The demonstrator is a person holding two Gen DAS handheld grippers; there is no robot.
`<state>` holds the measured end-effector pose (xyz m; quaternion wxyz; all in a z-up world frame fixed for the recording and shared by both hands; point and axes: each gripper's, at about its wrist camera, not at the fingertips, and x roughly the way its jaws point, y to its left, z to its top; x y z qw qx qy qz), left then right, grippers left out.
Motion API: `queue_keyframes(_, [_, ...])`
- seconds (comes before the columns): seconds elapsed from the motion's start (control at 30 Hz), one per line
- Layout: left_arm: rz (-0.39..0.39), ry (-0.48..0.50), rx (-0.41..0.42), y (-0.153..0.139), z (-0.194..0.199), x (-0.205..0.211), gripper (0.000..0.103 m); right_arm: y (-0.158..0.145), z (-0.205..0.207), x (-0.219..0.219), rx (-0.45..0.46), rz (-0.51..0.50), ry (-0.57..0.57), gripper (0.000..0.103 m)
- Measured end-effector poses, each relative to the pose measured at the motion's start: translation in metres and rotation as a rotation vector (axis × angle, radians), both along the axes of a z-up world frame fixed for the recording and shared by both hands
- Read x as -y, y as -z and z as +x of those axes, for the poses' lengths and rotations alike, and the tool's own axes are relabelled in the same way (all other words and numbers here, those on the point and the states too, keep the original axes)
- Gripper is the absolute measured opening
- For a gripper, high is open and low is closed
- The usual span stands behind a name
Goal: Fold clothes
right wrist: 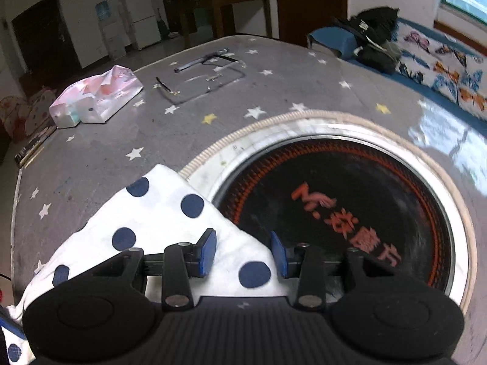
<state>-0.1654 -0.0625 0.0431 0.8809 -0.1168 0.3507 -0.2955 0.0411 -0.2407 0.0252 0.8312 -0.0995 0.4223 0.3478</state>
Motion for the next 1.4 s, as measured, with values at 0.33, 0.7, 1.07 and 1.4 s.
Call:
queue_keyframes(0.33, [0.045,-0.056,-0.023,-0.004,-0.018,-0.019,0.052,-0.002,-0.017,0.016,0.042,-0.051,0.059,0.014])
queue_keyframes(0.7, [0.071,-0.061,-0.090,0.020,-0.005,-0.025,0.053,-0.008,-0.072,0.075,0.084,-0.175,0.240,0.012])
queue_keyframes(1.07, [0.100,-0.017,-0.021,0.031,0.041,-0.017,0.052,-0.010,-0.150,0.119,0.103,-0.234,0.395,0.012])
queue_keyframes(1.4, [0.126,-0.058,-0.010,0.027,0.072,-0.025,0.053,-0.037,-0.192,0.123,0.204,-0.181,0.388,0.016])
